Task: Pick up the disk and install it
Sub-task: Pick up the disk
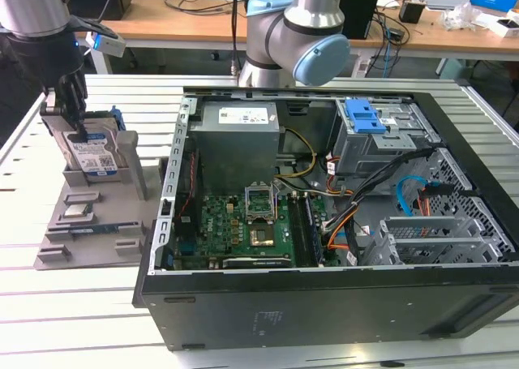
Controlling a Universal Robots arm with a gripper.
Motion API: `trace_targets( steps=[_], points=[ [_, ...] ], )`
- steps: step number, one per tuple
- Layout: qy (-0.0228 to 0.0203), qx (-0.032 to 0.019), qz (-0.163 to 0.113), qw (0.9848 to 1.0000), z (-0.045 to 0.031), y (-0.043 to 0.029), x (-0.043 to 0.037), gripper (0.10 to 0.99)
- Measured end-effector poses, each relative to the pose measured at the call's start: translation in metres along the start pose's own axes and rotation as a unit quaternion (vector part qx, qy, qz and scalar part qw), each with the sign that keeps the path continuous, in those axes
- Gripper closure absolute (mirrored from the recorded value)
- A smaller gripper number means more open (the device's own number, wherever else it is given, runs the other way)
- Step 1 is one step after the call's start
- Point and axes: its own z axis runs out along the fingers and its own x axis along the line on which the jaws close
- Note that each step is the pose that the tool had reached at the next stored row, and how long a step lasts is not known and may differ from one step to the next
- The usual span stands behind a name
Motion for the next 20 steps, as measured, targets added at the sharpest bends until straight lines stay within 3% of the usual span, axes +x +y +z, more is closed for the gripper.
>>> trace_targets(
  steps=[15, 20],
  points=[
    [0.0, 0.0, 0.0, 1.0, -0.0114, -0.0001, -0.0068, 0.718],
    [0.0, 0.0, 0.0, 1.0, -0.0265, 0.0001, -0.0122, 0.718]
  ],
)
